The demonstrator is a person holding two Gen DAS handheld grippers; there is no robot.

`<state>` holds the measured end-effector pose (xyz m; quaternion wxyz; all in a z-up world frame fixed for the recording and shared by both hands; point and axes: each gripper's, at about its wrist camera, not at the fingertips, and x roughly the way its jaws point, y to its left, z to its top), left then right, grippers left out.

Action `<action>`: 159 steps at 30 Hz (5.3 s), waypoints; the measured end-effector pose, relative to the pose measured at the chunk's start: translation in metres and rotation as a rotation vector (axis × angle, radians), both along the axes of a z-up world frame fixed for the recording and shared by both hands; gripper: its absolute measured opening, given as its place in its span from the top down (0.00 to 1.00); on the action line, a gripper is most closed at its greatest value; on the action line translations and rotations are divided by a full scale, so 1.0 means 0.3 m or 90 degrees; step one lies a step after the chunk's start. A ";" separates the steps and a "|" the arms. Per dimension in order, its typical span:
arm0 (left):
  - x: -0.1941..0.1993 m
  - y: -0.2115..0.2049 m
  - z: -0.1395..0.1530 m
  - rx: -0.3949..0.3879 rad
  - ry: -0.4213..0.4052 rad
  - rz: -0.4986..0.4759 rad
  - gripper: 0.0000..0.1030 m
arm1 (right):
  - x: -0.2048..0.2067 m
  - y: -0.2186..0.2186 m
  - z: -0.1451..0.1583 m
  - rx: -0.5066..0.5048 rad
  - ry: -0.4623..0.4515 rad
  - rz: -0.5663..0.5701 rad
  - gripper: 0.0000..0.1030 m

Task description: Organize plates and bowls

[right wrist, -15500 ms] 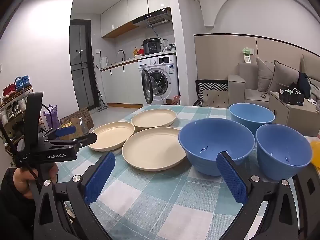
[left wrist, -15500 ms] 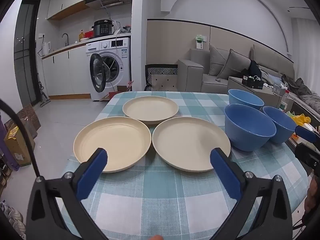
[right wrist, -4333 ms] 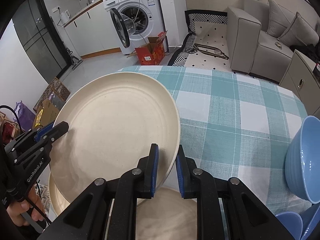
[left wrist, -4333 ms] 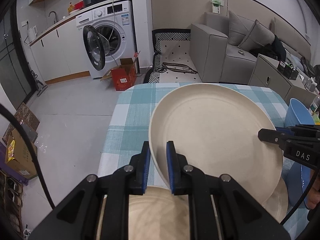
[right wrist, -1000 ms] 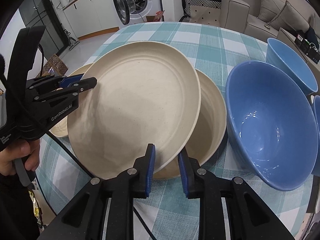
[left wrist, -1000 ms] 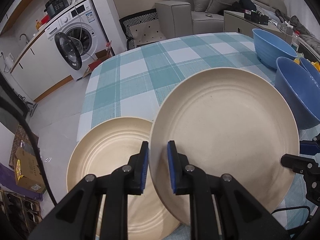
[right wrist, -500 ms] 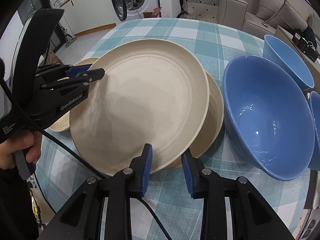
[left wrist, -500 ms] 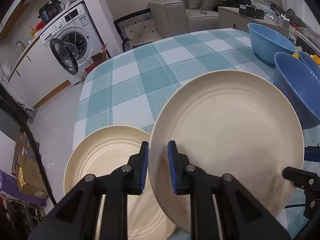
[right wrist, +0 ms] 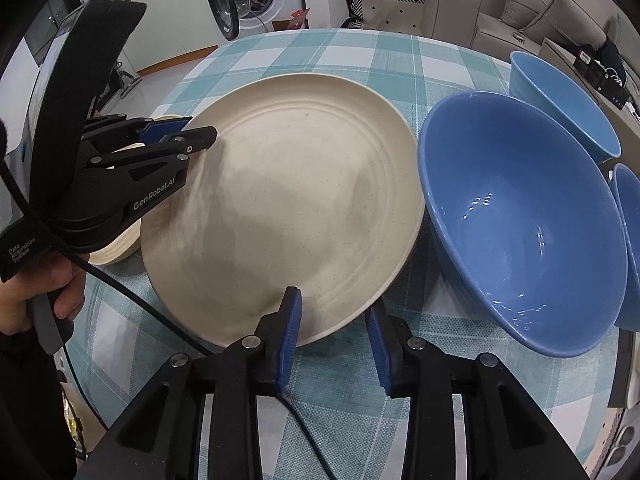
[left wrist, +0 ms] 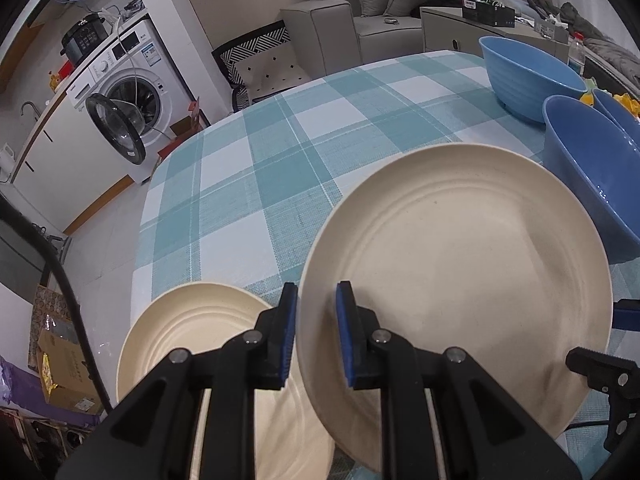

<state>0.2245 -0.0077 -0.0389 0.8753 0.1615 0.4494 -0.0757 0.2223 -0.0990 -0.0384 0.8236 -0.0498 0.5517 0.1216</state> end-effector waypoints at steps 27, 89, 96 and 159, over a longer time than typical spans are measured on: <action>0.017 -0.042 -0.046 0.001 0.014 -0.030 0.82 | 0.013 0.009 -0.024 -0.035 -0.014 0.001 0.57; -0.396 0.562 0.279 -0.182 -0.148 0.278 0.03 | 0.053 0.209 0.372 0.163 -0.173 0.177 0.00; -0.404 0.617 0.269 -0.181 -0.149 0.304 0.02 | 0.120 0.286 0.357 0.174 -0.142 0.190 0.00; -0.255 0.671 -0.084 -0.198 -0.022 0.324 0.04 | 0.389 0.606 -0.041 0.117 0.002 0.277 0.19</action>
